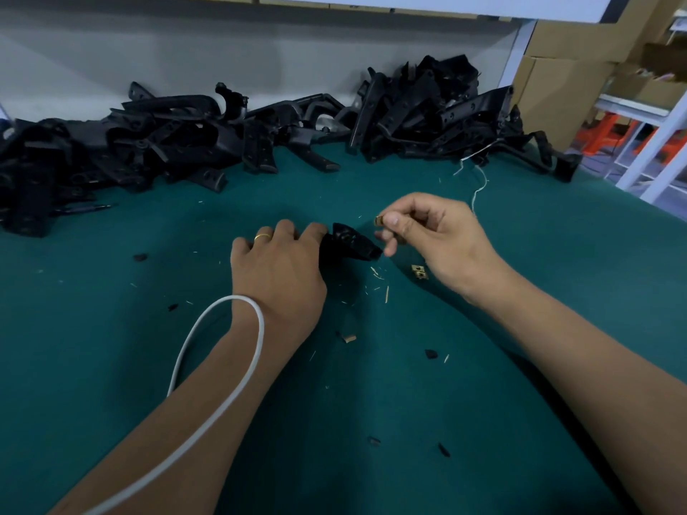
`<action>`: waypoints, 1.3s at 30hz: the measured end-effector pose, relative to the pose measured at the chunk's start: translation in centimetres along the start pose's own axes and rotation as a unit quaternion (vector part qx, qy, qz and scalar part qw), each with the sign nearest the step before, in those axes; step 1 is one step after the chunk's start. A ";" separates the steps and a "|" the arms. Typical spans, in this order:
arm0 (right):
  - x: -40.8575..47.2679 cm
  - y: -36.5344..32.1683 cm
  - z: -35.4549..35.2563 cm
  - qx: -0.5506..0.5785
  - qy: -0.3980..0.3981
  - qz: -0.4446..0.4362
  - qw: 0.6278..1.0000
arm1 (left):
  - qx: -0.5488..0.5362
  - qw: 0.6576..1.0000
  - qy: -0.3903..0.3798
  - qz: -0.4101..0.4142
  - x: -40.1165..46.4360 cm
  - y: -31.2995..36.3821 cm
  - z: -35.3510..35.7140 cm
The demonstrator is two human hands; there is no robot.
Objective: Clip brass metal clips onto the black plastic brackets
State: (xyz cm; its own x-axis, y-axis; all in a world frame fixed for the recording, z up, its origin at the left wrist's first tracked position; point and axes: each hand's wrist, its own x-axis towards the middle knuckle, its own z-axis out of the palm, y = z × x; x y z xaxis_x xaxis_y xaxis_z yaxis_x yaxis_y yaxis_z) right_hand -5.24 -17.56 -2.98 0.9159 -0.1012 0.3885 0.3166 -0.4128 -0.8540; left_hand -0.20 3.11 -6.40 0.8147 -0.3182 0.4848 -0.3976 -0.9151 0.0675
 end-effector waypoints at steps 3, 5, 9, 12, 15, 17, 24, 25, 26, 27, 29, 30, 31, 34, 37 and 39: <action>-0.1 0.0 0.5 -0.017 -0.013 -0.007 1.000 | -0.001 1.000 0.001 0.000 0.0 0.0 -0.1; -0.2 -0.1 0.7 -0.027 -0.009 -0.010 1.000 | 0.001 1.000 0.003 0.001 0.0 0.0 -0.1; -0.4 -0.4 0.8 -0.143 -0.002 -0.062 0.988 | 0.005 1.000 0.002 0.003 0.0 0.1 -0.2; -0.5 -1.1 1.0 -0.216 0.008 -0.131 0.967 | 0.005 1.000 0.003 0.002 0.0 0.1 -0.3; -0.5 -1.4 1.6 -0.246 0.004 -0.143 0.959 | 0.006 1.000 0.001 0.003 0.0 0.1 -0.3; -0.5 -1.3 2.0 -0.249 0.000 -0.139 0.958 | 0.005 1.000 0.002 0.005 0.1 0.2 -0.3; -0.3 -1.2 1.7 -0.262 0.027 -0.154 0.952 | -0.001 1.000 0.000 0.006 0.0 0.2 -0.3; -0.3 -1.2 1.8 -0.262 0.024 -0.155 0.952 | -0.001 1.000 0.001 0.006 0.0 0.2 -0.3; -0.3 -1.2 1.9 -0.258 0.024 -0.154 0.953 | -0.001 1.000 0.003 0.006 0.1 0.2 -0.3; -0.3 -1.2 2.0 -0.255 0.027 -0.153 0.954 | -0.003 1.000 0.003 0.006 0.1 0.2 -0.3; -0.2 -1.1 2.1 -0.252 0.034 -0.152 0.955 | -0.006 1.000 0.005 0.004 0.1 0.1 -0.3; -0.2 -1.1 2.2 -0.252 0.035 -0.150 0.956 | -0.006 1.000 0.006 0.004 0.1 0.1 -0.2; -0.2 -1.1 2.2 -0.251 0.033 -0.149 0.956 | -0.007 1.000 0.006 0.003 0.1 0.1 -0.2; -0.2 -1.2 2.1 -0.251 0.018 -0.156 0.955 | -0.012 1.000 0.005 0.004 0.1 0.1 -0.2; -0.3 -1.0 2.1 -0.240 0.018 -0.156 0.958 | -0.014 1.000 0.003 0.005 0.1 0.1 -0.2; -0.5 -0.9 2.3 -0.231 0.022 -0.149 0.961 | -0.017 1.000 0.002 0.003 0.1 0.0 -0.2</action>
State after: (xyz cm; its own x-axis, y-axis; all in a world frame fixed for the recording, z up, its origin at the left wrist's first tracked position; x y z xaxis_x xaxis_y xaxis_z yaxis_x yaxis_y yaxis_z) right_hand -5.43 -15.05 -3.16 0.7866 0.0501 0.6155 0.4113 -0.7860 -0.4616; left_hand -0.25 3.12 -6.15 0.8103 -0.3233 0.4887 -0.4170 -0.9041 0.0933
